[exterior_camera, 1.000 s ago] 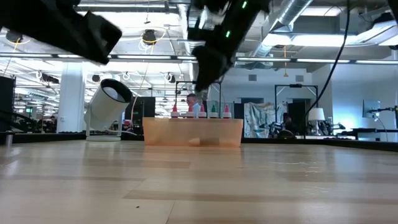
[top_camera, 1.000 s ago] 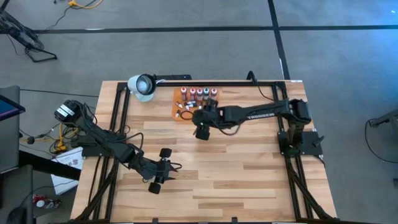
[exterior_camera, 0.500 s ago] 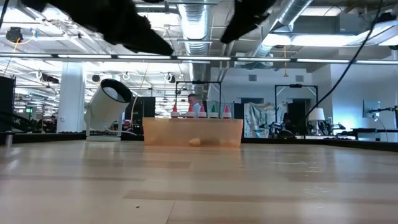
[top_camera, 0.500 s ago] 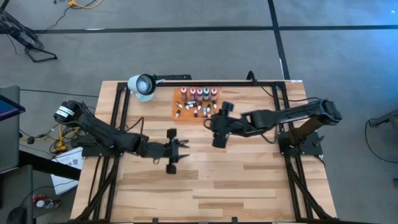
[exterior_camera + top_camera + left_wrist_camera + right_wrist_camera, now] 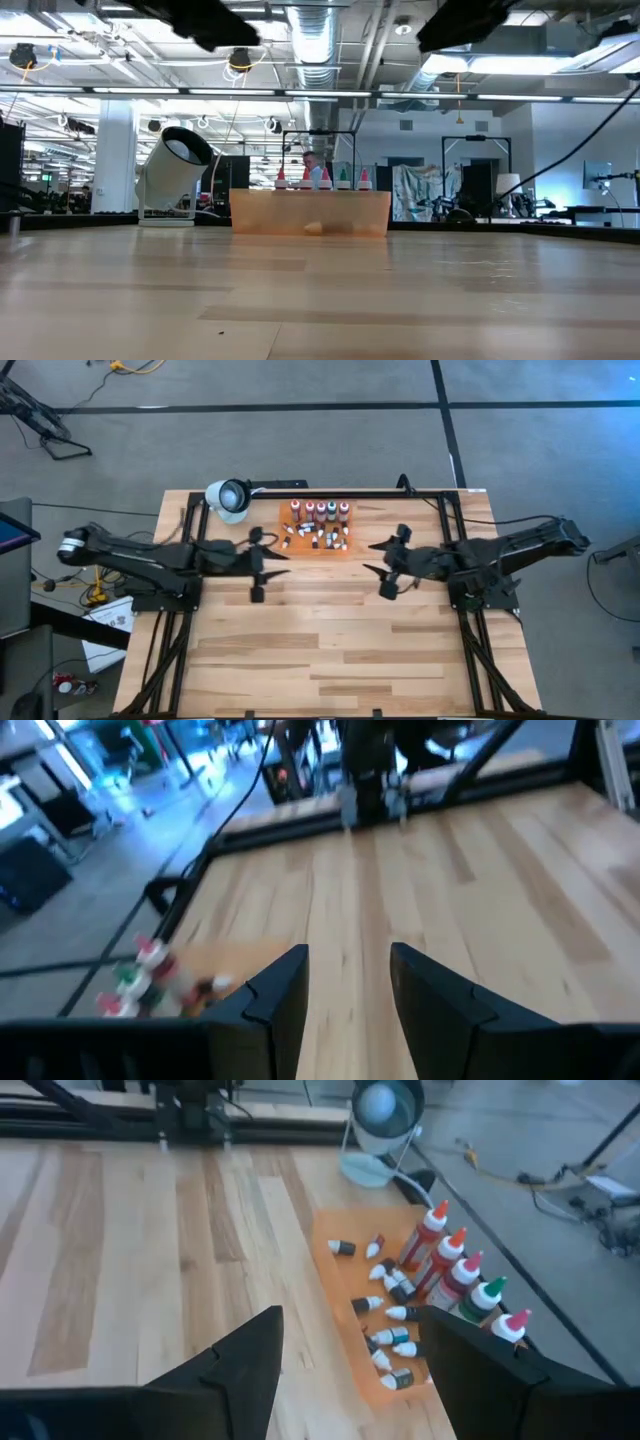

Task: Pick & Place food coloring
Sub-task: Return to Home Position

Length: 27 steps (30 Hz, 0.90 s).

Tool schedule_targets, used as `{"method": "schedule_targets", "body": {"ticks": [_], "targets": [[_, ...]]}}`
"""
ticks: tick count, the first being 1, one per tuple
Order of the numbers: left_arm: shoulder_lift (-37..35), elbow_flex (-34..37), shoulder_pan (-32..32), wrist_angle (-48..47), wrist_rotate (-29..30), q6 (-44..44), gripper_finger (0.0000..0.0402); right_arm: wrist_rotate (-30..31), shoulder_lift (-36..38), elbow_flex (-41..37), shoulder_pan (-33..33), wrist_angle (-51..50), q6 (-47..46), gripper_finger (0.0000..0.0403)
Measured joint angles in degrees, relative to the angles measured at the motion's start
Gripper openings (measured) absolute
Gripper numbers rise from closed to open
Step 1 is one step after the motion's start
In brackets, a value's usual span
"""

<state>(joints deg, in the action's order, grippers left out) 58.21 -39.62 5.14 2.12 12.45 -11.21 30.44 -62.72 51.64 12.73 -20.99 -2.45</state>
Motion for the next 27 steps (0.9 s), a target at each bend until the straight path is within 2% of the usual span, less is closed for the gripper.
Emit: {"method": "schedule_targets", "body": {"ticks": [4,8,11,18,23,27], "targets": [[-8.91,0.02,-0.81,-13.91,0.0,1.19,0.0137,2.57,5.29,-3.9,2.13,2.08,1.24,0.0225],[-17.71,2.7,-0.74,-21.43,0.87,4.99,0.0137,5.49,9.63,-8.67,3.98,4.85,1.41,0.0225],[-24.98,7.21,-0.74,-21.41,0.89,7.06,0.0137,5.87,11.94,-12.63,4.33,8.77,1.47,0.0225],[-39.97,20.12,-0.74,-13.32,0.95,9.66,0.0137,5.41,14.89,-20.21,4.03,17.65,1.43,0.0225],[-47.74,25.42,-0.74,-11.85,0.89,10.27,0.0137,0.66,16.7,-23.06,3.84,20.87,2.85,0.0225],[-53.68,27.55,-0.72,-11.4,0.89,9.84,0.0137,-1.98,19.65,-26.9,1.28,25.01,3.86,0.0225]]}}
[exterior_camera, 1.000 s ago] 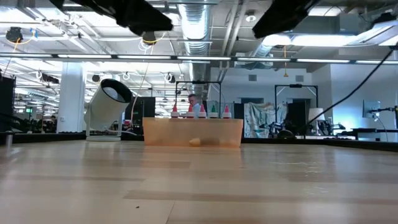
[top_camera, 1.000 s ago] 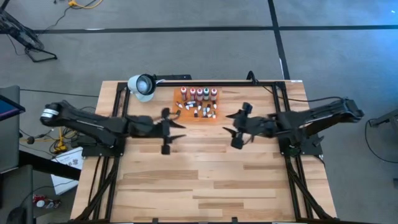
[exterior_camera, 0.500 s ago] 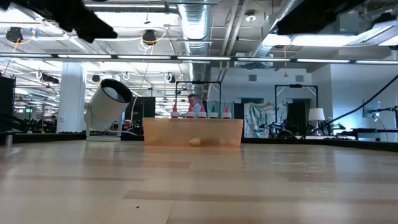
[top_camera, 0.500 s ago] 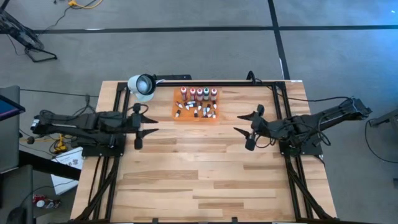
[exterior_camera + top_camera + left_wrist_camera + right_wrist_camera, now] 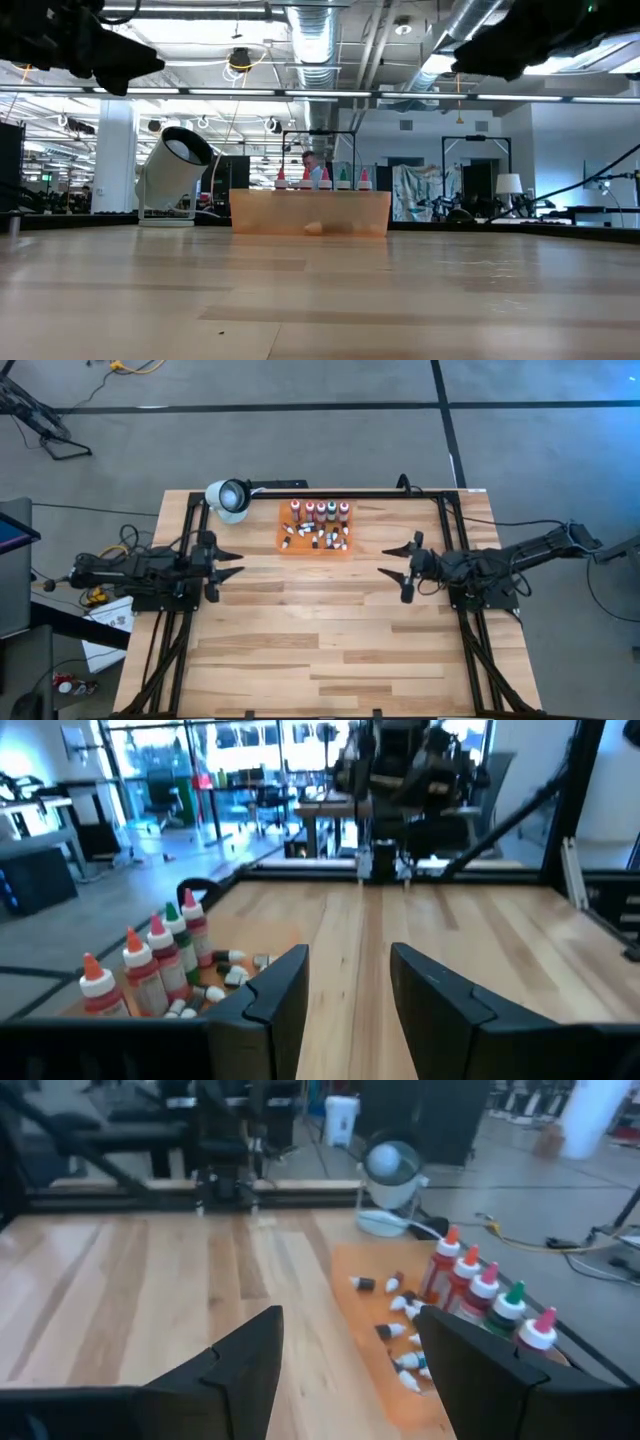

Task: Pick & Place food coloring
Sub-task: Return to Home Position

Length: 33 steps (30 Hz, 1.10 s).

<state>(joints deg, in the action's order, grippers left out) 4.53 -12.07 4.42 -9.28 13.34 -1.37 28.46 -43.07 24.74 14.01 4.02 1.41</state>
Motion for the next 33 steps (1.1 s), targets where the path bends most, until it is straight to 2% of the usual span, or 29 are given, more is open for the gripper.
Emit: {"method": "schedule_targets", "body": {"ticks": [4,7,11,15,18,22,28,33], "targets": [[-4.5,1.85,0.0,-0.1,-0.71,0.02,0.0137,-5.69,2.56,-6.44,-4.05,10.12,0.11,0.0225],[-4.34,2.6,0.0,-0.96,-1.11,0.03,0.0137,-12.01,3.06,-11.34,-6.8,19.02,0.13,0.0225],[-4.4,3.84,-0.02,-0.74,-0.58,0.03,0.0137,-14.93,2.95,-15.92,-8.99,27.15,0.09,0.0225],[-4.3,3.97,-0.02,-0.23,-0.58,0.36,0.0137,-14.76,3.11,-18.59,-9.3,30.22,1.27,0.0225],[-4.3,3.96,-0.02,-0.22,-0.81,0.55,0.0137,-11.81,4.51,-20.72,-8.81,31.15,1.96,0.0225],[-4.33,3.95,-0.02,-0.95,-0.99,1.55,0.0137,-11.27,12.17,-23.76,-6.06,31.35,4.42,0.0225],[-4.33,3.95,-0.02,-0.67,-1.0,1.03,0.0137,-3.42,24.02,-24.27,-1.84,20.42,4.73,0.0225],[-4.33,3.95,-0.02,-0.17,-0.41,-0.32,0.0137,0.01,32.93,-24.29,0.41,15.59,7.96,0.0225]]}}
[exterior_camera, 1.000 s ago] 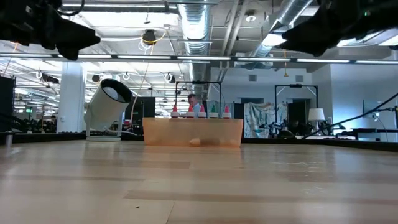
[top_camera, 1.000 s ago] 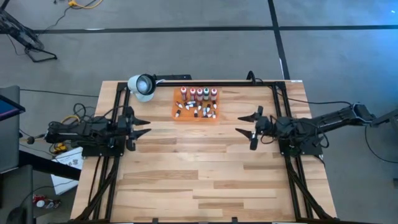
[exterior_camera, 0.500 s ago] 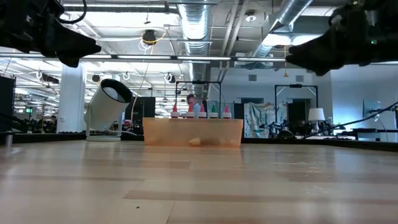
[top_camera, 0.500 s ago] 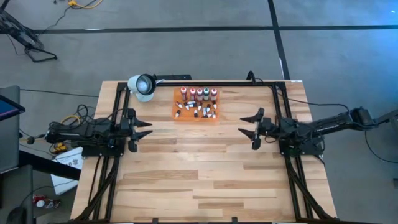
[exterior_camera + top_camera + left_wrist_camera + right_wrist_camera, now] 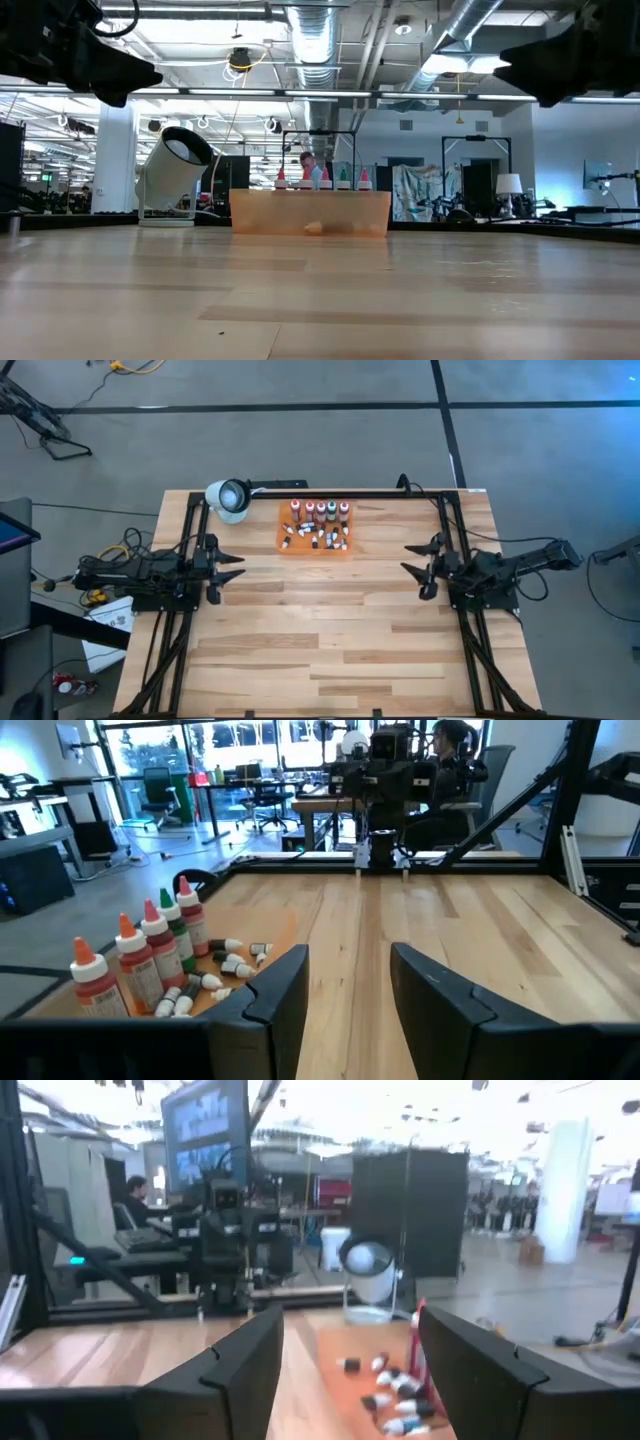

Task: Pick & Place food coloring
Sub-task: Return to Home Position

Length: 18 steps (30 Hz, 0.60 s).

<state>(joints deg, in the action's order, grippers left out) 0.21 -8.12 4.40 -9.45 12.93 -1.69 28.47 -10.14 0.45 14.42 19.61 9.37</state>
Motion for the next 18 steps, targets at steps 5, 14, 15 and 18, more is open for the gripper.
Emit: {"method": "schedule_targets", "body": {"ticks": [5,14,15,18], "targets": [[0.0,0.0,0.0,0.0,0.44,-0.15,0.0137,0.05,8.65,-0.02,0.2,-5.52,2.18,0.0225],[0.02,-2.75,0.0,-0.45,0.08,-2.6,0.0137,-0.07,9.99,2.44,0.09,-10.95,4.0,0.0225],[-0.01,-3.17,0.0,-0.4,-0.18,-3.21,0.0137,-0.16,10.01,2.82,0.09,-10.86,4.21,0.0225],[0.0,-3.45,0.0,-0.62,-0.5,-4.62,0.0137,-0.62,10.04,3.03,0.09,-13.35,3.76,0.0225]]}}
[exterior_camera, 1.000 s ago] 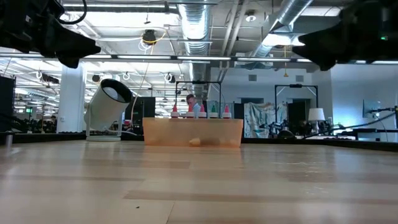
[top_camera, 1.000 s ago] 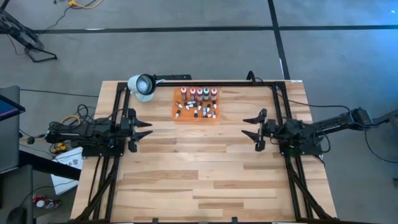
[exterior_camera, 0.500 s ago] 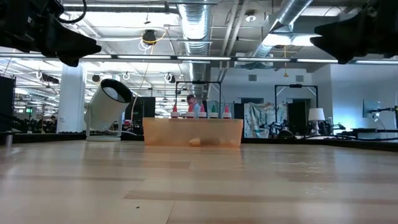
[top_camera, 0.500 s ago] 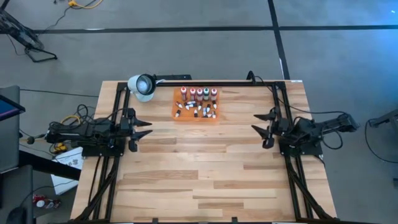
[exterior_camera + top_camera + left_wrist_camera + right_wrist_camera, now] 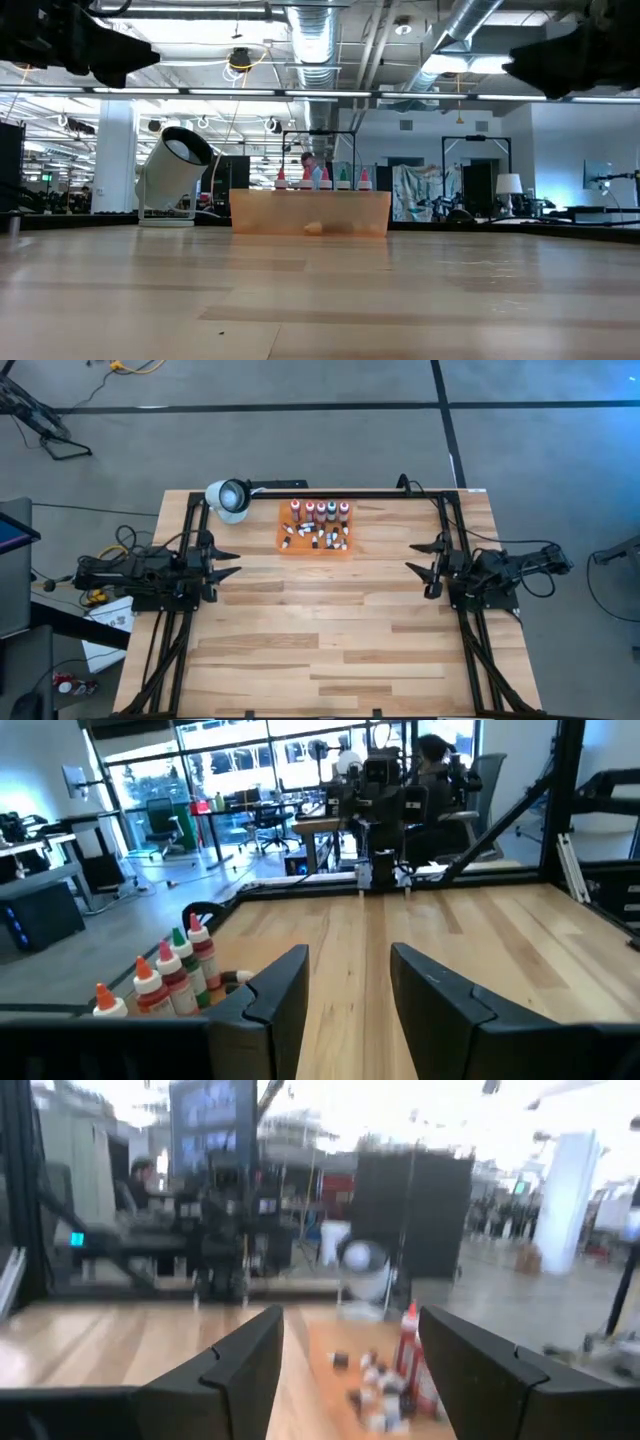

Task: Pick & Place food coloring
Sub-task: Return to Home Position

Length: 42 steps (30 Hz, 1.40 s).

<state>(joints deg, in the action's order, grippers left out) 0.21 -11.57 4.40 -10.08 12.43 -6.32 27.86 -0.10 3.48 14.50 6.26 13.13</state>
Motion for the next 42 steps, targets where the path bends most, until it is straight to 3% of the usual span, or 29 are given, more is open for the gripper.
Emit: {"method": "schedule_targets", "body": {"ticks": [4,10,19,32,42], "targets": [[0.0,-0.02,0.0,-2.74,-0.08,0.16,0.0137,-1.45,0.0,-1.18,-0.88,-0.94,-2.59,0.0225],[0.0,0.38,0.0,-2.22,-1.71,1.16,0.0137,-14.58,-0.05,-3.03,-6.89,0.2,-5.15,0.0225],[0.0,0.44,0.02,-5.79,-1.68,3.92,0.0137,-21.76,-0.02,-3.06,-14.01,-2.33,-5.89,0.0225],[0.02,1.85,0.02,-5.64,-0.82,4.49,0.0137,-21.51,-0.04,-3.1,-12.06,-4.44,-6.72,0.0225],[0.11,5.79,-0.04,-5.34,10.77,15.49,0.0137,-21.48,-0.04,-3.12,-11.52,-4.44,-7.57,0.0225]]}}
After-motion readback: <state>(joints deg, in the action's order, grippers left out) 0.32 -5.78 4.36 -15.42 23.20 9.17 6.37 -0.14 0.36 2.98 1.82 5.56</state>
